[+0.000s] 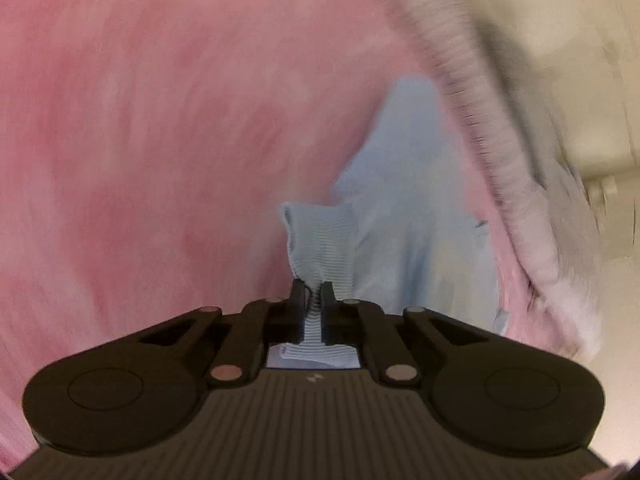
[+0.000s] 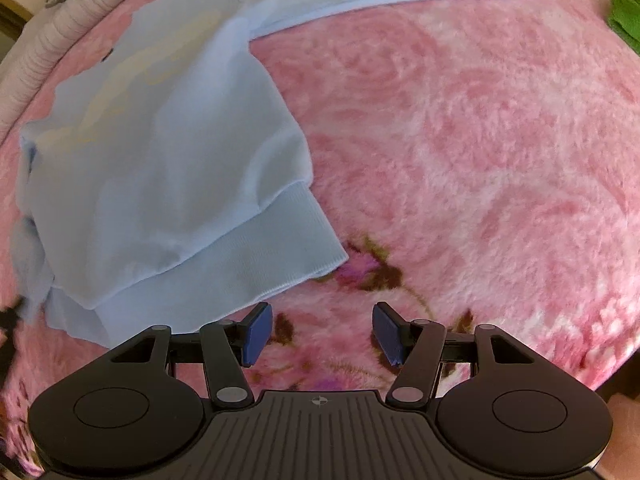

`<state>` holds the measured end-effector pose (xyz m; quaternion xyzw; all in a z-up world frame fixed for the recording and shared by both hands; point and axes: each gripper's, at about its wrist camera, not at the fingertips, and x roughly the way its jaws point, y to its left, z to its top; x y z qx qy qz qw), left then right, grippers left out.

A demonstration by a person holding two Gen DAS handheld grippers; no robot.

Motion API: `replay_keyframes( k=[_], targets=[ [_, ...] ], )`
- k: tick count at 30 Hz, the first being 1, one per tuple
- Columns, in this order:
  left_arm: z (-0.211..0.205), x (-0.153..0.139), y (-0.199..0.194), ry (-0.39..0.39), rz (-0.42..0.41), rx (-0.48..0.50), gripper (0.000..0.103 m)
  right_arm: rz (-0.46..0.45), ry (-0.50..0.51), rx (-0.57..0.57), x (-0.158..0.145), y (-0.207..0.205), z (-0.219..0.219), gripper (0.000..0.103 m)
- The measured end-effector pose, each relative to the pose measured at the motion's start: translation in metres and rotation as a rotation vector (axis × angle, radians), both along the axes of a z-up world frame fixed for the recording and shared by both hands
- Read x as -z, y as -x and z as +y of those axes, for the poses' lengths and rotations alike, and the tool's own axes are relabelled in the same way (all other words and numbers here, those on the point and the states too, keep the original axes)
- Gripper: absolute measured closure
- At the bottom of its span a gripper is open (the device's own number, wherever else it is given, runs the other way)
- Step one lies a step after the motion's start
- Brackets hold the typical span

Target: Fold clothes

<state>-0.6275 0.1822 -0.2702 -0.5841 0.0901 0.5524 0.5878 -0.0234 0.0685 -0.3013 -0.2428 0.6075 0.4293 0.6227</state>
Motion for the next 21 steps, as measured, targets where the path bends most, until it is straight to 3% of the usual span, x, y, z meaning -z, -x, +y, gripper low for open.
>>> replay_keyframes(
  k=[2,4,6,9,11,16,18,21],
  targets=[
    [0.018,-0.048,0.027,-0.122,0.14,0.03,0.1,-0.004,-0.008,-0.011,-0.003,-0.001,0.002,0.044],
    [0.036,-0.097,0.061,-0.238,0.299,-0.022,0.099,-0.007,-0.026,-0.007,-0.007,-0.004,0.004,0.044],
    [0.051,-0.132,0.092,-0.3,0.455,-0.119,0.098,-0.012,-0.047,0.003,-0.01,-0.008,0.006,0.044],
    [0.07,-0.136,0.12,-0.197,0.56,-0.136,0.088,0.003,-0.069,0.036,-0.007,-0.016,0.004,0.044],
    [0.063,-0.116,0.119,-0.098,0.501,-0.106,0.088,0.015,-0.083,0.059,-0.004,-0.022,0.003,0.044],
    [0.005,-0.041,0.053,0.076,0.205,0.14,0.081,0.046,-0.118,0.117,0.003,-0.035,-0.001,0.043],
    [-0.003,-0.018,0.012,0.117,0.093,0.252,0.08,0.058,-0.132,0.141,0.005,-0.041,-0.002,0.043],
    [-0.007,-0.001,-0.041,0.108,0.059,0.39,0.078,0.078,-0.152,0.176,0.01,-0.049,-0.005,0.043]
  ],
)
